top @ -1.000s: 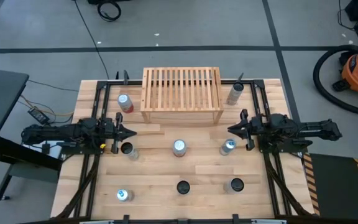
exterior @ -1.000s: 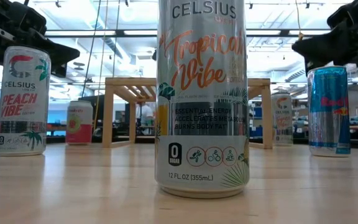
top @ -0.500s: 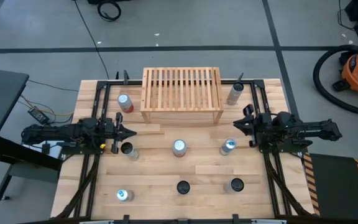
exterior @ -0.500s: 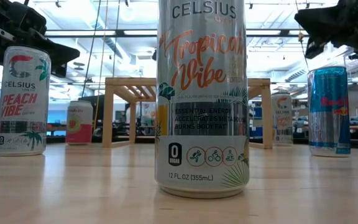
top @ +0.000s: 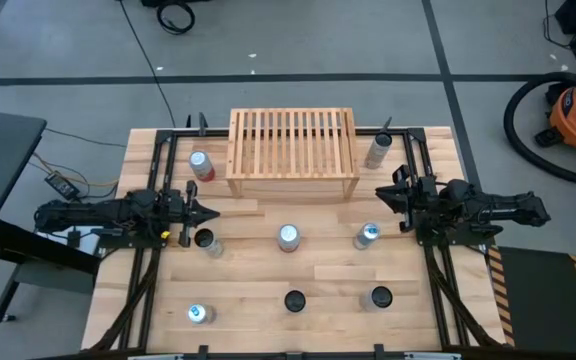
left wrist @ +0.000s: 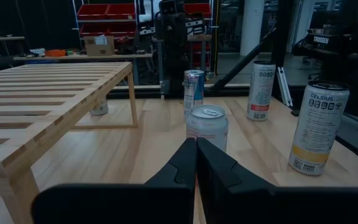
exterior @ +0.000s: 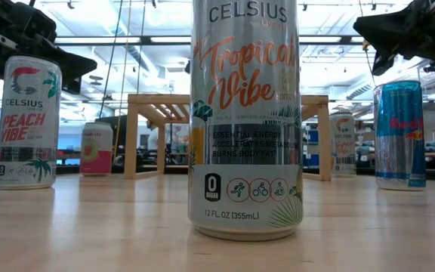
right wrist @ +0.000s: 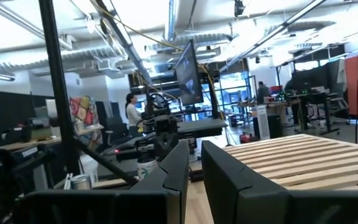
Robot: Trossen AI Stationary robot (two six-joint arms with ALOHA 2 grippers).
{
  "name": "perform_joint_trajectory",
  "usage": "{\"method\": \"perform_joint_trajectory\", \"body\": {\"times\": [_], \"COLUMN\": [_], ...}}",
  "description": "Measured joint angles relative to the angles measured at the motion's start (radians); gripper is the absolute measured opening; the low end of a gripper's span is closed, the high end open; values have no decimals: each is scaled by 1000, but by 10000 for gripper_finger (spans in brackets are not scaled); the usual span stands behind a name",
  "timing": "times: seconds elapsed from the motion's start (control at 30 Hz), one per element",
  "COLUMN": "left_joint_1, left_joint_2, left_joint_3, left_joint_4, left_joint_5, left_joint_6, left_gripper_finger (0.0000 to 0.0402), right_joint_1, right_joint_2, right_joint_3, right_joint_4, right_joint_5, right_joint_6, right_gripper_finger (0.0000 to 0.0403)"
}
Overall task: Place canned beverage on shelf
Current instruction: Put the top blue soda can on the shelf
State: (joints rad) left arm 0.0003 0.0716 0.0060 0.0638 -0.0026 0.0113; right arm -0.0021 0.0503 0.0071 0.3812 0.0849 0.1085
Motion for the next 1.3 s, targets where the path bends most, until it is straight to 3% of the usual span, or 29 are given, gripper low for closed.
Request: {"method": "perform_joint_trajectory", "body": {"times": [0.7,1.3], "left_joint_1": [0,0], "left_joint_2": [0,0], "left_joint_3": [0,0], "left_joint_4": [0,0], "left_joint_5": [0,0], "left_joint_6": [0,0], "left_gripper_finger": [18,18], "right_joint_1": [-1,-1], "right_joint_2": [0,0], "right_joint_3": [0,0], "right_joint_4": [54,61], "right_joint_5": [55,23], "right_joint_6": [-107,-171], "right_gripper_finger": [56,124]}}
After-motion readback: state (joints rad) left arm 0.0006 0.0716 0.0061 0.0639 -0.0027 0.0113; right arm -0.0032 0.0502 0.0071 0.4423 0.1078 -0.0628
